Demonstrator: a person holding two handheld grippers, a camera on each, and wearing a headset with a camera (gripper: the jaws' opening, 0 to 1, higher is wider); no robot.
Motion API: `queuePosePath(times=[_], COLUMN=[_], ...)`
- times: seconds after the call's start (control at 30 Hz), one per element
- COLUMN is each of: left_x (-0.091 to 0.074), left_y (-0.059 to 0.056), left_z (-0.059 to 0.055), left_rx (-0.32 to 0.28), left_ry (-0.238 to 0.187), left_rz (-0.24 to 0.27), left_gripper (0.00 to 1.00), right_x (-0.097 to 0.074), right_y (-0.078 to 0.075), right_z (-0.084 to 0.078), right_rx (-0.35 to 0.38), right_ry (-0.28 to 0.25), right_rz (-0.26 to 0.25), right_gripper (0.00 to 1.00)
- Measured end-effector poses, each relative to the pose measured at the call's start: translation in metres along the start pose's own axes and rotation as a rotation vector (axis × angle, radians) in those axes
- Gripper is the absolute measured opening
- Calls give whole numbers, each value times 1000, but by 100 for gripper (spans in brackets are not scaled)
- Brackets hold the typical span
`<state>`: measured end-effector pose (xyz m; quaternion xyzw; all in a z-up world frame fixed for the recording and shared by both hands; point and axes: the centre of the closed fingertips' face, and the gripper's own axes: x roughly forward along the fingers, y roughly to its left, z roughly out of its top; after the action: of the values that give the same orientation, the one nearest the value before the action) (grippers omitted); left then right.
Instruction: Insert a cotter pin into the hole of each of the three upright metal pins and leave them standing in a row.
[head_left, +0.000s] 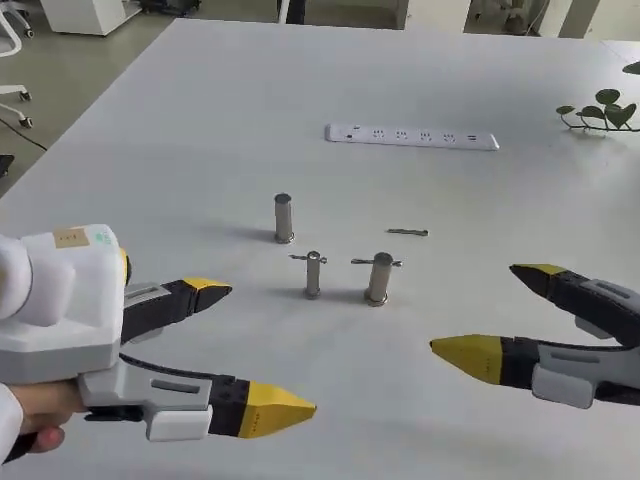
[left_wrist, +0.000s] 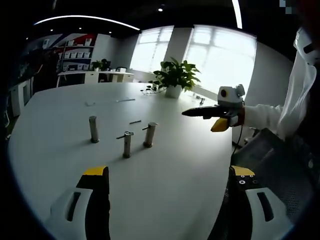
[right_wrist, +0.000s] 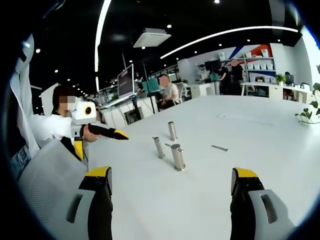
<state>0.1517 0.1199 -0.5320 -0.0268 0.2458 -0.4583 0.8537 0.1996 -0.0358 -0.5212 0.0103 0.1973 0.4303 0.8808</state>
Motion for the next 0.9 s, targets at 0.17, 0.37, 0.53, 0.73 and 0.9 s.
queuePosePath(times=[0.17,0.37,0.53,0.73,0.9], left_x=[-1,1,3,4,13], left_y=[9,39,69,103,125], left_z=[-3,5,35,69,69], left_rx=[3,-28,-59,-109,-51], left_ry=[3,-29,-115,-245,-221], left_rz=[9,56,104,149,174], left_gripper=[99,99,99,87,75], right_x=[-6,-10,-17,-22,-23], right_y=[19,23,21,19,20], right_z=[-4,-4,-5,-6,-5], right_rx=[-38,-16,-16,-27,-15], right_ry=[39,32,44,74,69], right_rz=[61,56,49,55,58], right_gripper=[98,98,98,95,96])
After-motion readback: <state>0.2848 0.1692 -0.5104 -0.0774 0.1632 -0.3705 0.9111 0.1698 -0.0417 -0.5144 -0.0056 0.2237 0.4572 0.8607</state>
